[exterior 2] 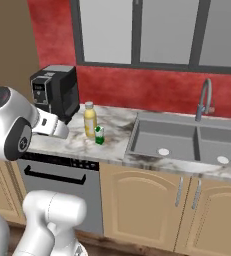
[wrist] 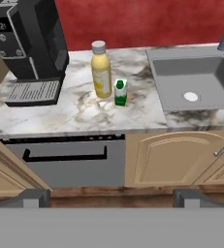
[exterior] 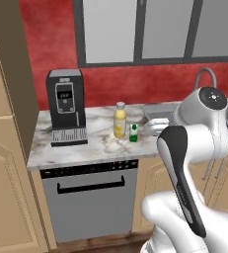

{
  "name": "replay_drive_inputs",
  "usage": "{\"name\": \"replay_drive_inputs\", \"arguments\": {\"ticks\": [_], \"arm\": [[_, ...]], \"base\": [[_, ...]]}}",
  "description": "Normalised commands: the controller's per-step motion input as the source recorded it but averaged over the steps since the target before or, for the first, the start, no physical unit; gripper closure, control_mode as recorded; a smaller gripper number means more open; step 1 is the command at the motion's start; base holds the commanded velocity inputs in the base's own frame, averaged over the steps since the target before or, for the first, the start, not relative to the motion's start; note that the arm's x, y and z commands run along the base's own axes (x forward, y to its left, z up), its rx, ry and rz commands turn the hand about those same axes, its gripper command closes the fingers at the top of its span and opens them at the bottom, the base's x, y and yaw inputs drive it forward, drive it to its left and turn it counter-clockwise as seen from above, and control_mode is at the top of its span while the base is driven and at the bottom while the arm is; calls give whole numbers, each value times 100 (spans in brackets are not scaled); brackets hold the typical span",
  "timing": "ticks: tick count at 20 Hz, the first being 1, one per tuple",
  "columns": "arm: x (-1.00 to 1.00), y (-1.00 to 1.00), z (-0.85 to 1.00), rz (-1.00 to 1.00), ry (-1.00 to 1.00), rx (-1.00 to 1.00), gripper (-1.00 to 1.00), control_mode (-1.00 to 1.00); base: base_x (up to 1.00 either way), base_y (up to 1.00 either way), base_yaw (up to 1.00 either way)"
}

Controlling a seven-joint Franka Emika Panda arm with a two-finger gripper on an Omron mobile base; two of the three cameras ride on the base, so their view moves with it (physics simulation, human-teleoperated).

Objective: Move the drinks to the dining counter.

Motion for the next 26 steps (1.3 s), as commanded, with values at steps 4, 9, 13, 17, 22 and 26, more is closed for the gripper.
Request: {"name": "replay_drive_inputs", "arguments": {"ticks": [4, 9, 13, 17, 22, 26], "arm": [[0, 0, 0, 0, 0, 0, -100, 100], [0, 0, 0, 0, 0, 0, -100, 100], [0, 0, 0, 0, 0, 0, -100, 100], [0, 0, 0, 0, 0, 0, -100, 100], [0, 0, 0, 0, 0, 0, -100, 100], [0, 0, 0, 0, 0, 0, -100, -100]], "base": [[41, -2, 0], [37, 0, 0], [47, 0, 0], [27, 0, 0], [2, 0, 0], [0, 0, 0]]}}
